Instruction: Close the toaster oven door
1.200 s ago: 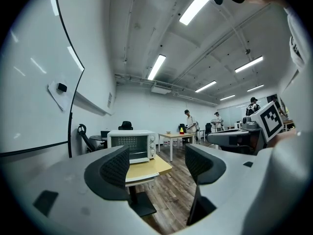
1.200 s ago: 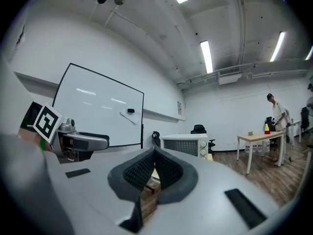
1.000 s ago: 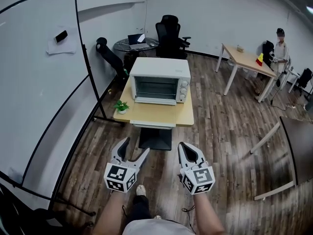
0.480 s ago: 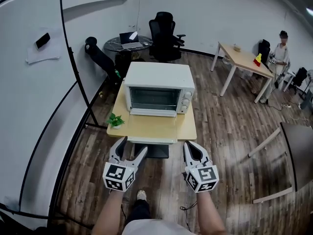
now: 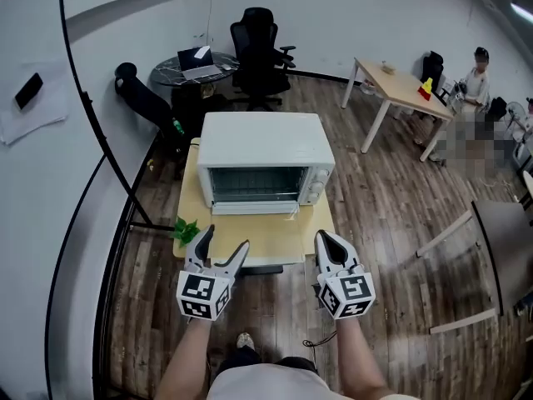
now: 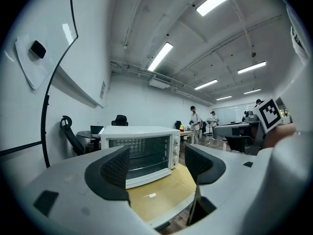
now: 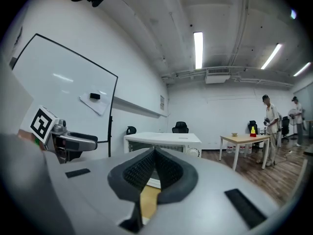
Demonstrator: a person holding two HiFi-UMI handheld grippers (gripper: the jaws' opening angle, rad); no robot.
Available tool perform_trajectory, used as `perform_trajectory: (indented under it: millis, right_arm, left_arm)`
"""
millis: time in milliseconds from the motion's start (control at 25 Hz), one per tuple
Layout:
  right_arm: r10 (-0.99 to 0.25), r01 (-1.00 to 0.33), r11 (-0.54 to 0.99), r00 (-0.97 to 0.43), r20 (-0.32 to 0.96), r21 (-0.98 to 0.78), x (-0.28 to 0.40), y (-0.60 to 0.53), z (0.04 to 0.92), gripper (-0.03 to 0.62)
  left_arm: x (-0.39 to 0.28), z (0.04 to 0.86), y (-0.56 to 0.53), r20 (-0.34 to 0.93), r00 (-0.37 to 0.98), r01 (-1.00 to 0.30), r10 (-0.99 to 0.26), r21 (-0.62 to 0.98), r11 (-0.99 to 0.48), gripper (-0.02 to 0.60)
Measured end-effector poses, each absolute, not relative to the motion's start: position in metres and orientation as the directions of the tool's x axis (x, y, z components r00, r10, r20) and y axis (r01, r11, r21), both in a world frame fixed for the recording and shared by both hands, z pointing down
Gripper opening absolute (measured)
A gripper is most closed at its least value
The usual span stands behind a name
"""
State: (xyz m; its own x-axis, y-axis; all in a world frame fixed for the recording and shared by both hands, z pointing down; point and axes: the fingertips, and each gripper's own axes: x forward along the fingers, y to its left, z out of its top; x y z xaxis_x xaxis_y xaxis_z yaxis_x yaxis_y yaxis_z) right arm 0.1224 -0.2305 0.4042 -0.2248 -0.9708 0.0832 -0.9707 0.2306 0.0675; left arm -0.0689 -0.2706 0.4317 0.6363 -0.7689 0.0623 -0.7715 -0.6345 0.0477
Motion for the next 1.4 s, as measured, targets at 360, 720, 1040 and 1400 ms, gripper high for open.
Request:
perform_trajectory:
  millis: [360, 720, 1040, 1400]
  right_arm:
    - [-0.971, -0.972, 0.225, -0.218, 0.103, 0.068, 0.132, -0.274, 0.409, 0.000]
    - [-0.953, -0.955, 0.292, -0.286, 0.096, 0.053, 0.146, -0.308, 0.409, 0.000]
    - [-0.939, -0.944, 0.329, -0.323, 0.116, 0.033, 0.156, -0.318, 0.421, 0.000]
    - [-0.925, -0.942, 0.335, -0.329, 0.193, 0.002, 0.160, -0.314, 0.453, 0.000]
  left_arm:
    - [-0.059, 0.438, -0.312, 0.067, 0.635, -0.773, -0.770, 0.074, -0.631, 0.327]
    - [-0.053, 0.441, -0.333, 0.077, 0.559, -0.829, -0.825, 0.079, -0.554, 0.327]
    - [-0.045, 0.454, -0.338, 0.107, 0.514, -0.858, -0.851, 0.077, -0.508, 0.325]
    - [-0.048, 0.519, -0.334, 0.245, 0.475, -0.879, -0.845, 0.107, -0.464, 0.327]
